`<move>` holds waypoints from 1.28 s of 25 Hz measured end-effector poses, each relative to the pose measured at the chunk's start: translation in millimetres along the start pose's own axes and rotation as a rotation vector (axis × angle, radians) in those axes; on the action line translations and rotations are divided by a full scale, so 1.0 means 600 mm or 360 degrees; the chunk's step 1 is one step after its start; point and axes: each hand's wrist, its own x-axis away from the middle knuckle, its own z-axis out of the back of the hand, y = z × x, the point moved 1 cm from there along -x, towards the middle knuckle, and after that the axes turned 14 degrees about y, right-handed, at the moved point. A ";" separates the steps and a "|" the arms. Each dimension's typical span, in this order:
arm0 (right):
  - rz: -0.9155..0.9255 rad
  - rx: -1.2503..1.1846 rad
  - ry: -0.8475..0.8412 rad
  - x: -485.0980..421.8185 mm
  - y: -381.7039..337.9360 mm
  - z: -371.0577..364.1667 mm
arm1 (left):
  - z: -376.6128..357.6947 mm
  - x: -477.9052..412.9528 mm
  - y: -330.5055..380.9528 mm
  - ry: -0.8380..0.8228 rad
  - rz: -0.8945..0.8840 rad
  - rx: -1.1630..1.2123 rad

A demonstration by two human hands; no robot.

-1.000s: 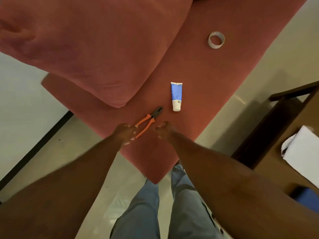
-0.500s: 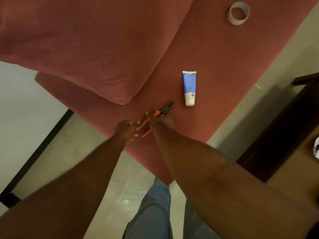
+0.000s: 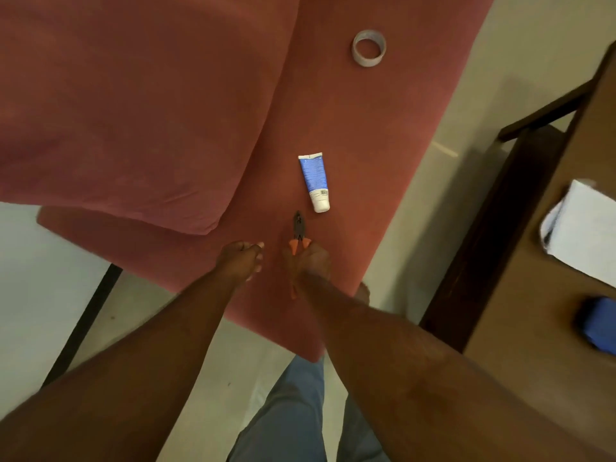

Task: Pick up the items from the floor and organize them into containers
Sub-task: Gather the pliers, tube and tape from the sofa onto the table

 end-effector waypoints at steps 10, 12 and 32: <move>-0.0171 -0.0325 0.0465 -0.073 0.164 0.329 | -0.253 0.188 0.089 -0.0313 -0.0317 -0.0360; -0.0149 -0.0324 0.0495 -0.088 0.211 0.405 | -0.309 0.233 0.093 -0.0372 -0.0351 -0.0422; 0.0714 0.0623 0.0209 -0.358 0.855 0.868 | -0.924 0.666 -0.157 -0.0592 -0.0388 -0.1000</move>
